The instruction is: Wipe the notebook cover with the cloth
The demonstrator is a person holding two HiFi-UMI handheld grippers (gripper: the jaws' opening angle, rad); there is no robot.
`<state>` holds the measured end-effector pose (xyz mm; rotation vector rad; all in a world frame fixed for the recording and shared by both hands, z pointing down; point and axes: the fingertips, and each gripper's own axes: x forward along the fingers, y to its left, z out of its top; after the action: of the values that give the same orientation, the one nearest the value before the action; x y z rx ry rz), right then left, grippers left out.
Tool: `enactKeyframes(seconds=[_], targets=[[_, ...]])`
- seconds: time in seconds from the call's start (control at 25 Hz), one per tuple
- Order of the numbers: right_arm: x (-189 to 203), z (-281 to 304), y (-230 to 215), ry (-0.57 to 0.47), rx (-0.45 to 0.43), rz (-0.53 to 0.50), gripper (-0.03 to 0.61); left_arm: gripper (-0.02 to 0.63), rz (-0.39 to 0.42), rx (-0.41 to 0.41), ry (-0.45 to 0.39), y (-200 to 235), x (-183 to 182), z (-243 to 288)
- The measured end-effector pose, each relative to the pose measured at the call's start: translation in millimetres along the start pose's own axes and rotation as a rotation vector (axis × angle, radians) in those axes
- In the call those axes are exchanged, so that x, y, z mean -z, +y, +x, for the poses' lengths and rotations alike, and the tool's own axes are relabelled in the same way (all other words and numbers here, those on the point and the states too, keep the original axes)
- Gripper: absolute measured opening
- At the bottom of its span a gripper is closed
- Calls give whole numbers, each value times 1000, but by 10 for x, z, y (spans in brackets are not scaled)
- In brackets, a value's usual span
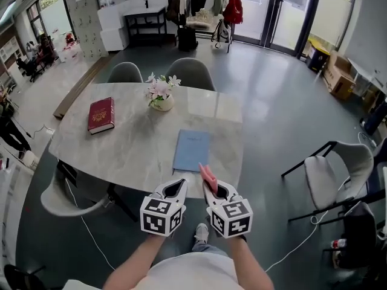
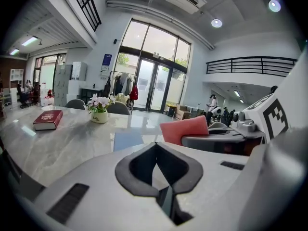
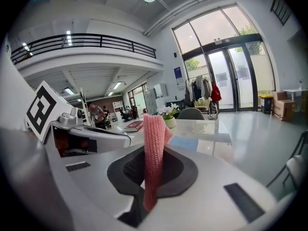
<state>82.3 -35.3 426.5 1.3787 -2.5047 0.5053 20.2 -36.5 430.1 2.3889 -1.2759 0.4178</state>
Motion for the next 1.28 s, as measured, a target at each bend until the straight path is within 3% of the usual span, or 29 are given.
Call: enactKeyframes(seconds=[0.72, 1.28], targets=[[-141, 653, -742, 46, -69, -28, 15, 6, -1, -56, 37, 215, -215, 851], [-239, 1425, -1192, 163, -145, -226, 15, 6, -60, -128, 42, 618, -241, 1254]])
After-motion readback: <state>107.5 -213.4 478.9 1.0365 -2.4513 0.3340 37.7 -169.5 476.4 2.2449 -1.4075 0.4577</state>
